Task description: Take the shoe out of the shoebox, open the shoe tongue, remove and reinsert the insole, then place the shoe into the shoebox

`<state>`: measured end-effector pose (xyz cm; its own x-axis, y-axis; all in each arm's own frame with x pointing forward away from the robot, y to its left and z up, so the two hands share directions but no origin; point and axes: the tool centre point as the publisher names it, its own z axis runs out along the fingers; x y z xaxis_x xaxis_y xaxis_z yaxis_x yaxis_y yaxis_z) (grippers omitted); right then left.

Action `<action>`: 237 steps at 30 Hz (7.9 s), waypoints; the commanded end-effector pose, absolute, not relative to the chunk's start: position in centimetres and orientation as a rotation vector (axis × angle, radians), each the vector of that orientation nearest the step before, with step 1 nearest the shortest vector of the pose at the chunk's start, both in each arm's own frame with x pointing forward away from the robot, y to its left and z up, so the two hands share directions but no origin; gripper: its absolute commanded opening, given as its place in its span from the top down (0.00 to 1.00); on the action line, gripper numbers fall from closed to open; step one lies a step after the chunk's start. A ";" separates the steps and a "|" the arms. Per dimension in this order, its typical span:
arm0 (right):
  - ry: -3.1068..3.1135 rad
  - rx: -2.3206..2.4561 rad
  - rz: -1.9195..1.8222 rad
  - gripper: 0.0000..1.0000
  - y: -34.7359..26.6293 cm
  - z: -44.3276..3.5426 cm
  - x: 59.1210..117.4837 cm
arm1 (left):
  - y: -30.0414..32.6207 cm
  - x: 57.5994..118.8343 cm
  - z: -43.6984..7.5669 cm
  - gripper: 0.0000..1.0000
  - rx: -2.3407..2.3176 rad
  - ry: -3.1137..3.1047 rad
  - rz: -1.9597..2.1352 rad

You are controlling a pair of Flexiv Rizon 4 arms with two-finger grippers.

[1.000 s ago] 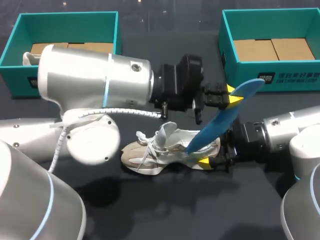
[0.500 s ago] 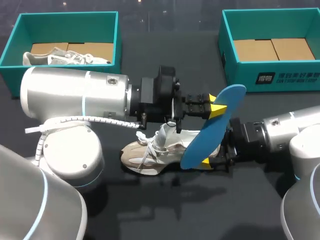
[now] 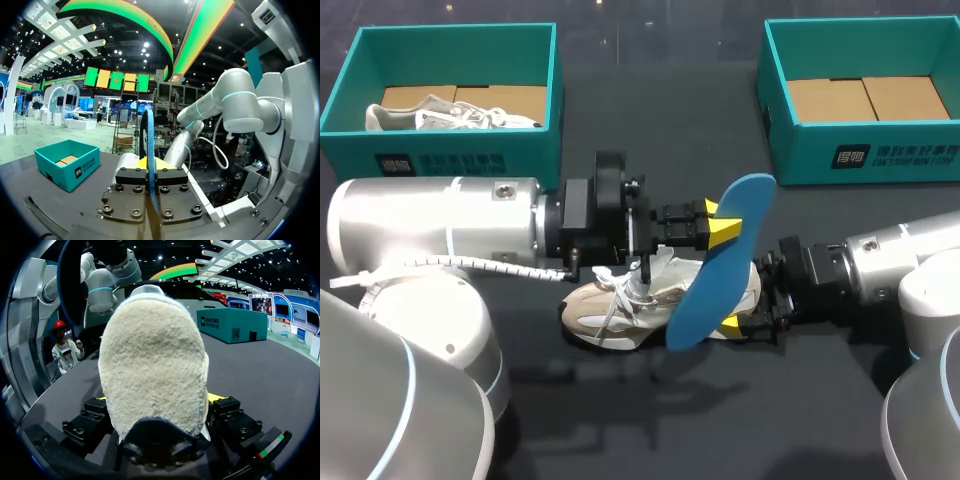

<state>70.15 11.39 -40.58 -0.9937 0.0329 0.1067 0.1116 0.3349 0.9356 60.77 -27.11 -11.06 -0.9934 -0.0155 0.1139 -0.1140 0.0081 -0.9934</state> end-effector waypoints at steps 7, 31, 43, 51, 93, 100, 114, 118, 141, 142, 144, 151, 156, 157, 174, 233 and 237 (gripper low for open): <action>-2.513 -0.137 -1.763 1.00 11.5 -40.7 70.1 | -25.0 59.6 -12.5 1.00 0.185 -2.118 2.199; -2.513 -0.137 -1.763 1.00 11.5 -40.7 70.1 | -22.5 58.6 -12.6 1.00 0.178 -2.079 2.167; -2.513 -0.137 -1.763 1.00 11.5 -40.7 70.1 | -21.3 57.6 -12.8 1.00 0.205 -2.041 2.180; -2.513 -0.137 -1.763 1.00 11.5 -40.7 70.1 | -20.1 58.7 -12.8 1.00 0.338 -1.889 2.202; -2.551 -0.134 -1.742 1.00 11.6 -40.5 69.9 | -19.3 57.8 -11.4 1.00 0.420 -1.797 2.112; -2.589 -0.164 -1.713 0.00 11.3 -40.3 69.8 | -19.3 57.8 -11.4 1.00 0.420 -1.797 2.112; -2.833 -0.226 -1.393 0.00 9.2 -38.8 69.8 | -19.3 57.8 -11.4 1.00 0.420 -1.797 2.112; -2.887 -0.250 -1.225 0.00 8.6 -38.4 70.0 | -19.3 57.8 -11.4 1.00 0.420 -1.797 2.112; -3.074 -0.494 -0.450 0.00 7.5 -35.1 69.8 | -19.3 57.8 -11.4 1.00 0.420 -1.797 2.112; -3.074 -0.494 -0.450 0.00 7.5 -35.1 69.8 | -19.3 57.8 -11.4 1.00 0.420 -1.797 2.112; -3.074 -0.494 -0.450 0.00 7.5 -35.1 69.8 | -19.3 57.8 -11.4 1.00 0.420 -1.797 2.112; -3.196 -0.434 -0.179 0.00 8.3 -33.3 70.5 | -19.3 57.8 -11.4 1.00 0.420 -1.797 2.112; -3.211 -0.339 0.000 0.00 8.2 -32.7 70.5 | -19.3 57.8 -11.4 1.00 0.420 -1.797 2.112; -3.190 -0.321 0.056 0.00 8.2 -32.6 70.6 | -19.3 57.8 -11.4 1.00 0.420 -1.797 2.112; -3.117 -0.343 0.181 0.00 8.5 -32.5 70.9 | -19.3 57.8 -11.4 1.00 0.420 -1.797 2.112; -3.154 -0.151 0.013 0.00 15.5 -33.6 74.1 | -19.3 57.8 -11.4 1.00 0.420 -1.797 2.112; -3.142 -0.139 0.005 0.04 15.8 -34.4 74.0 | -19.3 57.8 -11.4 1.00 0.420 -1.797 2.112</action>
